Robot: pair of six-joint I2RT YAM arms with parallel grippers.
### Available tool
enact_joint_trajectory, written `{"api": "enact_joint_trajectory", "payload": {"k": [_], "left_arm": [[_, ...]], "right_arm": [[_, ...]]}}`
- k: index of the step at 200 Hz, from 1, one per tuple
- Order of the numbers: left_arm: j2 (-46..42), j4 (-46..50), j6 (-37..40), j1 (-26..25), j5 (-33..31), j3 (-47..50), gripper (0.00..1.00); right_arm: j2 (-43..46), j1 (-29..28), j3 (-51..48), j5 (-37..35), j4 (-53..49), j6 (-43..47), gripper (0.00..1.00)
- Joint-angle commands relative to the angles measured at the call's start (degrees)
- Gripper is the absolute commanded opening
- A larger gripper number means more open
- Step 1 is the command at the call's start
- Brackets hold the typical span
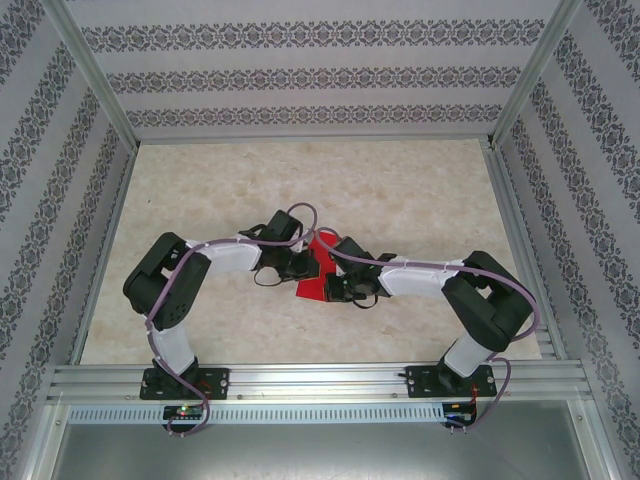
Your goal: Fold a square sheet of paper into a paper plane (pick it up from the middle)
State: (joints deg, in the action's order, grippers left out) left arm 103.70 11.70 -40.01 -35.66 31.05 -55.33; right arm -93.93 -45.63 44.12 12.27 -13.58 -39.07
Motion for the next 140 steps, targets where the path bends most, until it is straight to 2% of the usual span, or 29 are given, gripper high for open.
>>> {"api": "enact_joint_trajectory", "payload": {"k": [1,55,140], "left_arm": [[-1.03,-2.17,-1.24,-1.69,0.52,0.81,0.06],[2.17,-3.85,-2.53,-2.94,-0.07,0.71,0.05],[3.52,-1.42,-1.93,-1.74,-7.39,1.67,0.09]], "right_arm": [[-2.56,0.25,-0.54,-1.37,-1.58,-0.42,0.04],[-2.66,0.19,-1.01,-1.29,-2.17,-0.57,0.04],[-4.23,-0.05,-2.55,-2.12,-5.81,-0.27,0.04]]}}
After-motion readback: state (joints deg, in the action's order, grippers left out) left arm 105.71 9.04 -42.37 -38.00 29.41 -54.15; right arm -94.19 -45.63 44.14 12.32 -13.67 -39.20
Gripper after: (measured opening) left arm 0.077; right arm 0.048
